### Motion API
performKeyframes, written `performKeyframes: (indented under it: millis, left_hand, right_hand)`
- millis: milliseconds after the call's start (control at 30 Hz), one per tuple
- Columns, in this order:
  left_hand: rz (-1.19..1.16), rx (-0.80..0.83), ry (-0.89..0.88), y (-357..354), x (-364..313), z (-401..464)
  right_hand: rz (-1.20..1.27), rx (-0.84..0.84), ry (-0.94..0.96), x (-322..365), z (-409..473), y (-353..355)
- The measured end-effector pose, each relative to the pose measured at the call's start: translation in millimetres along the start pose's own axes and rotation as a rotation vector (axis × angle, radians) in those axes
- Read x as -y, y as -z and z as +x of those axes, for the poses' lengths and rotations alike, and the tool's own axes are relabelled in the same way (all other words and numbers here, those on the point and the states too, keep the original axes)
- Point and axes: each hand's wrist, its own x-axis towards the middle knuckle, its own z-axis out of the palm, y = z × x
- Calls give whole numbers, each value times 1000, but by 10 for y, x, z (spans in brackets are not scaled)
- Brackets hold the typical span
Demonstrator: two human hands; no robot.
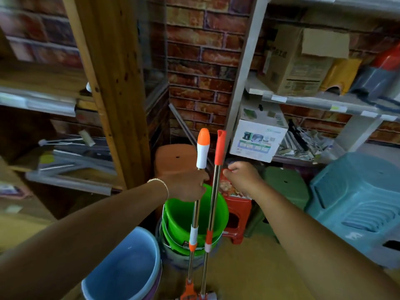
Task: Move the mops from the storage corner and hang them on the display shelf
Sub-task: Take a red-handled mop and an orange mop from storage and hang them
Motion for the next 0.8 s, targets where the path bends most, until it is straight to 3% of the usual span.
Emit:
performKeyframes:
  millis: [200, 400, 800]
  left_hand:
    - [-89, 13, 184, -315, -77, 196]
    - [-156, -13, 318, -529, -192, 193]
    - [-220, -4, 490, -1041, -438, 288]
  right_hand:
    - [144, 165, -8, -249, 661, -201]
    - [314, 176, 91, -234, 984, -335]
    - [242, 141, 356, -503, 432, -163]
